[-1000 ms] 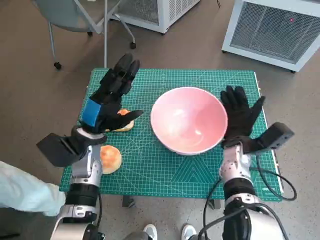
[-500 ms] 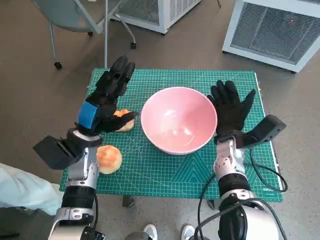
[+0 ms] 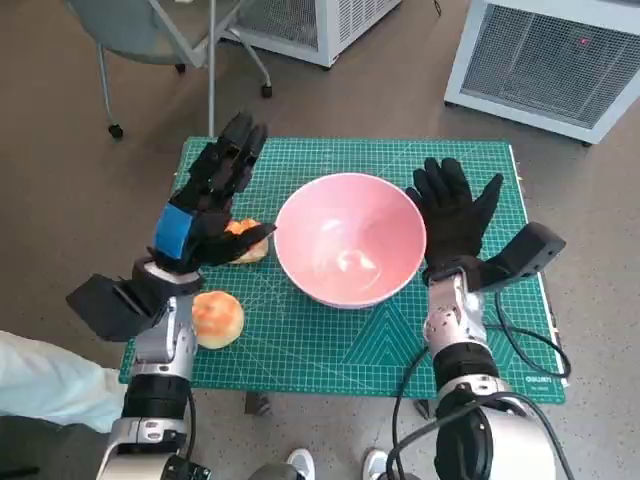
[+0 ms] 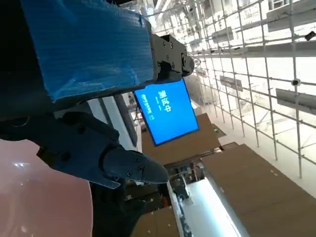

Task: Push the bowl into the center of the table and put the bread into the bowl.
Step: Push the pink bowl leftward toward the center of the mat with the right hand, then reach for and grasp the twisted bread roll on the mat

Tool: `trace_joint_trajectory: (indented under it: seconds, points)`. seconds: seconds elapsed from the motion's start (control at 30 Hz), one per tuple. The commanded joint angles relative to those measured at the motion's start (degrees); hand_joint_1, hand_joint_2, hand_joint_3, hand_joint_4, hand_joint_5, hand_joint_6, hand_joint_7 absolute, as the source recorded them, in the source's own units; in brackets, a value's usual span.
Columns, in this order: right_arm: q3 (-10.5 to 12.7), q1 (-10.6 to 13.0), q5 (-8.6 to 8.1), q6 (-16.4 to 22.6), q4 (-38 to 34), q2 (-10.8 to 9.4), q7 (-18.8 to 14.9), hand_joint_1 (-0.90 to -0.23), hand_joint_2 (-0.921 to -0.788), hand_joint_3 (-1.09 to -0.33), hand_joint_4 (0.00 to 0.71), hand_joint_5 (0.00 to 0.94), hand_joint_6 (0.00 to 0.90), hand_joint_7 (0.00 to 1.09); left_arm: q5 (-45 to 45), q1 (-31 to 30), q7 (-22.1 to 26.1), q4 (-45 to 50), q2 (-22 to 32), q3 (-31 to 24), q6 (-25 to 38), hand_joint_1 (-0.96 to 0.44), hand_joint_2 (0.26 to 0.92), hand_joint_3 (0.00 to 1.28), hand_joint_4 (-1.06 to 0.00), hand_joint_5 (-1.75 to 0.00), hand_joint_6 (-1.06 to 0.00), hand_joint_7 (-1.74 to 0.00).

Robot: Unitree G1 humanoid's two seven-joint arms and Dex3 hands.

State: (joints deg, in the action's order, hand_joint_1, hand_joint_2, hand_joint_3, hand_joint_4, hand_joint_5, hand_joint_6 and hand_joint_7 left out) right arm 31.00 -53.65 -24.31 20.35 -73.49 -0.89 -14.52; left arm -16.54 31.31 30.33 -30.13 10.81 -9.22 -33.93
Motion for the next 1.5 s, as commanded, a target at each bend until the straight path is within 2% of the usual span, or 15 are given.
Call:
trace_joint_trajectory:
  seconds: [0.03,0.17,0.27,0.4,0.47,0.57,0.7,0.77,0.93,1.07,1.1,1.27,1.5]
  points:
    - [-1.46,0.76,1.8,1.38,0.66,1.2,-0.13,-0.622,-0.921,-0.856,0.249,0.0,0.227,0.31,0.35,-0.12,-0.28,0.07,-0.29,0.21,-0.35,-0.37,0.921,0.09,-0.15,0.0,-0.22,-0.01]
    - [-4.54,1.53,5.12,5.52,2.45,1.86,-0.16,-0.617,-0.921,-0.862,0.244,0.0,0.229,0.31,0.56,0.34,-0.4,-0.53,-0.47,0.25,-0.58,-0.37,0.921,0.09,-0.15,0.0,-0.22,-0.01]
    - [-9.15,3.23,10.48,11.75,4.65,3.21,-0.44,-0.614,-0.921,-0.872,0.241,0.0,0.22,0.3,0.53,0.78,-0.53,-0.78,-0.74,0.36,-0.36,-0.37,0.921,0.09,-0.15,0.0,-0.22,-0.01]
    - [-13.46,5.33,15.48,18.11,7.58,5.23,-0.78,-0.615,-0.921,-0.878,0.231,0.0,0.205,0.29,0.42,1.44,-0.56,-1.29,-1.18,0.5,-0.19,-0.37,0.921,0.1,-0.15,0.0,-0.22,-0.01]
    - [-15.19,6.56,17.35,20.74,9.6,6.19,-0.98,-0.637,-0.921,-0.866,0.224,0.0,0.198,0.29,0.21,1.72,-0.37,-1.51,-1.4,0.55,-0.18,-0.37,0.921,0.1,-0.15,0.0,-0.22,-0.01]
    - [-17.03,8.14,18.99,23.09,12.66,7.25,-1.19,-0.671,-0.921,-0.843,0.216,0.0,0.191,0.29,-0.15,2.15,0.11,-1.98,-1.67,0.55,-0.31,-0.37,0.921,0.09,-0.15,0.0,-0.22,-0.01]
    - [-18.89,10.95,19.36,24.79,19.59,8.17,-1.99,-0.723,-0.921,-0.816,0.204,0.0,0.174,0.29,-0.58,2.98,1.06,-3.13,-2.14,0.56,-0.82,-0.38,0.921,0.09,-0.15,0.0,-0.22,-0.01]
    - [-19.56,12.46,18.78,24.64,23.5,8.18,-2.27,-0.739,-0.921,-0.807,0.195,0.0,0.16,0.29,-0.77,3.5,1.67,-3.89,-2.34,0.5,-1.16,-0.39,0.921,0.09,-0.15,0.0,-0.22,-0.01]
    - [-20.62,16.53,16.13,22.52,34.73,7.87,-3.11,-0.744,-0.921,-0.802,0.18,0.0,0.144,0.29,-1.65,4.73,3.66,-4.9,-2.99,0.6,-1.23,-0.41,0.921,0.09,-0.15,0.0,-0.22,0.0]
    - [-21.44,19.05,15.17,20.38,41.84,8.16,-3.2,-0.737,-0.921,-0.789,0.178,0.0,0.112,0.36,-2.34,5.27,4.89,-4.51,-3.27,0.82,-0.81,-0.42,0.921,0.09,-0.14,0.0,-0.22,0.0]
    - [-21.61,19.49,15.11,19.9,43.1,8.24,-3.11,-0.736,-0.921,-0.779,0.178,0.0,0.09,0.4,-2.45,5.37,5.1,-4.43,-3.3,0.85,-0.75,-0.42,0.921,0.09,-0.14,0.0,-0.22,0.0]
    - [-22.34,21.33,16.13,18.62,48.39,8.64,-2.03,-0.737,-0.921,-0.759,0.178,0.0,0.059,0.48,-2.46,5.68,5.83,-3.47,-3.5,1.22,-0.57,-0.42,0.921,0.09,-0.14,0.0,-0.22,0.0]
    - [-23.27,22.49,18.27,17.52,51.39,9.22,-0.38,-0.745,-0.921,-0.747,0.178,0.0,0.043,0.52,-2.6,5.8,6.73,-2.47,-3.5,1.53,-0.59,-0.43,0.921,0.1,-0.14,0.0,-0.22,0.0]
